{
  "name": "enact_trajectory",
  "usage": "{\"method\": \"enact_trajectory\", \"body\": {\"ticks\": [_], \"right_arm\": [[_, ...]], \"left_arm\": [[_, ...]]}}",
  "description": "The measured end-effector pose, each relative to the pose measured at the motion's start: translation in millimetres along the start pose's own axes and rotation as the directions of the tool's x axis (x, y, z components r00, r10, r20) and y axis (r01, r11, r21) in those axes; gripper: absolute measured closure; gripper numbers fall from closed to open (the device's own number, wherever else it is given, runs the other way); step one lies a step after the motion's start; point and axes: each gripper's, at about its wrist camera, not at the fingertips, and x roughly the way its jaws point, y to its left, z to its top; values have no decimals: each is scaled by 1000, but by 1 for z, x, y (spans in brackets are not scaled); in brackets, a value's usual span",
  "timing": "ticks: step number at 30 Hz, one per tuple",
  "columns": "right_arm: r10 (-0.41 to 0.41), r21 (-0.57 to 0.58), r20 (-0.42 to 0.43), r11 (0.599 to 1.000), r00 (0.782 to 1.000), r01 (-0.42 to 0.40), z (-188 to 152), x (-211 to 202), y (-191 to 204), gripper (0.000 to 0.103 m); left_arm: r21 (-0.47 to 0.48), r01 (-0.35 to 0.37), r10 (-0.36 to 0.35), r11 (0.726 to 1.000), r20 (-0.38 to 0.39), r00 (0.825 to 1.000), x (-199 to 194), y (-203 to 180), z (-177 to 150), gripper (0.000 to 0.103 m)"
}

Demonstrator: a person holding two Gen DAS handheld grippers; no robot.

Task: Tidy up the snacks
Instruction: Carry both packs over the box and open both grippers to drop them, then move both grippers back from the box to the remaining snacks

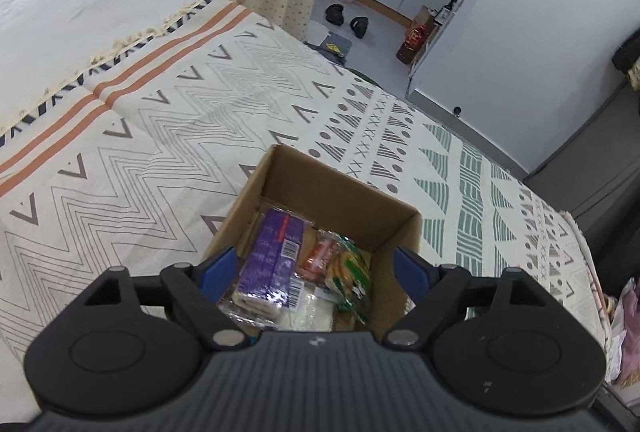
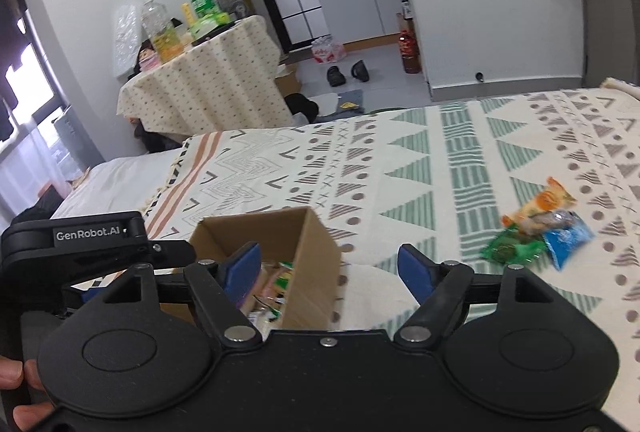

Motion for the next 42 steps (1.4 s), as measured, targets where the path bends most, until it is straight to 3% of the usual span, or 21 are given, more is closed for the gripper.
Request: {"method": "enact_trajectory", "body": {"ticks": [5,12,17,20,27,42], "right_arm": [[-18,-7,28,1000,999,18,-1,-18,-17,20],[-52,-26,91,998,995,55,-3,-41,-42,6],[-94,-28,144,995,985,99,-2,-56,-63,1],[-122,-57,192,989,974,135,-2,-66,-72,0],[-167,-39,215,983,962,179,-1,-76,-102,0],[-190,18,201,982,961,190,1,-78,-152,0]], "left_arm": [[30,-32,31,999,17,999,-7,-13,-8,11],[49,-20,19,999,17,1000,-9,-30,-19,0],[91,-21,16,996,50,999,-14,-53,-28,0],[104,-8,3,995,53,999,-14,-66,-33,0],[165,-11,-1,986,74,997,-12,-97,-51,0],[258,2,-15,966,47,999,6,-148,-72,0]]}}
